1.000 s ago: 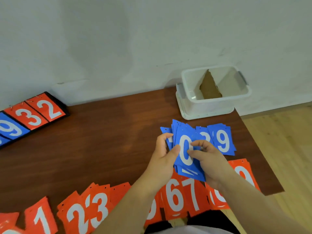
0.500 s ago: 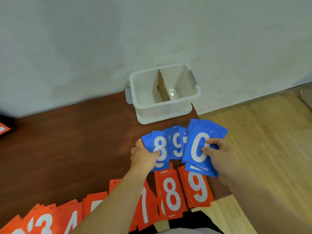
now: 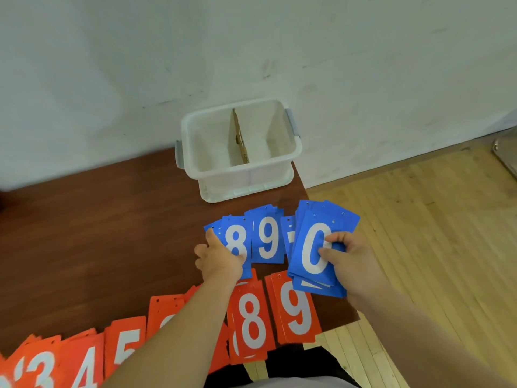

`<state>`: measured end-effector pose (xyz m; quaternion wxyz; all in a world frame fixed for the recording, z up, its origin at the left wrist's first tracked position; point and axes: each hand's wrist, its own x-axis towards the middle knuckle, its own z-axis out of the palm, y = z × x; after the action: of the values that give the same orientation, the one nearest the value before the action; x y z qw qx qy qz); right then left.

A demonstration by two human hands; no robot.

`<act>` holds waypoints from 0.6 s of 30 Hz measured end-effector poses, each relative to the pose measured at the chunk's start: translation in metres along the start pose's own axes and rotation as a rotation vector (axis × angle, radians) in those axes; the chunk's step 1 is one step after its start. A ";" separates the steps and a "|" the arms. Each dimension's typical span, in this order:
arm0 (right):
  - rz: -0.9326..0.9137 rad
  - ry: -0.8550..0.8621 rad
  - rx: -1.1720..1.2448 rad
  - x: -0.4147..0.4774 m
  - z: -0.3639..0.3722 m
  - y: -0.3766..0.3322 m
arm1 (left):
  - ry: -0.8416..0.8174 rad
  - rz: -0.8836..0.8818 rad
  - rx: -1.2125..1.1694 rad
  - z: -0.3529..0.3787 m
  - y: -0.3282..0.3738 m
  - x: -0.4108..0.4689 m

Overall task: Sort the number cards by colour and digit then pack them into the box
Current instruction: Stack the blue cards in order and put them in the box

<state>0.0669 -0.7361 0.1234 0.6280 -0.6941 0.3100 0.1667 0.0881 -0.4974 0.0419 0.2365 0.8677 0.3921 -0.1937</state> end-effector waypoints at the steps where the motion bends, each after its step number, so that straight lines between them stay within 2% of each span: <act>1: -0.002 -0.007 0.002 0.000 0.000 0.000 | -0.003 0.001 -0.014 0.000 -0.002 0.000; 4: -0.008 -0.013 -0.016 0.000 0.001 0.000 | 0.010 0.041 -0.095 0.003 -0.008 0.000; 10: 0.000 -0.009 -0.032 -0.003 0.006 0.004 | 0.043 0.238 -0.267 0.010 -0.018 -0.007; 14: 0.003 0.003 -0.026 -0.004 0.012 0.004 | 0.114 0.190 -0.477 -0.009 -0.015 -0.011; 18: 0.016 0.008 0.008 -0.010 0.025 0.000 | 0.184 0.147 -0.672 -0.061 -0.020 -0.006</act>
<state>0.0632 -0.7095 0.1260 0.6280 -0.6898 0.3189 0.1677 0.0778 -0.4549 0.0898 0.4857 0.7812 0.3900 0.0427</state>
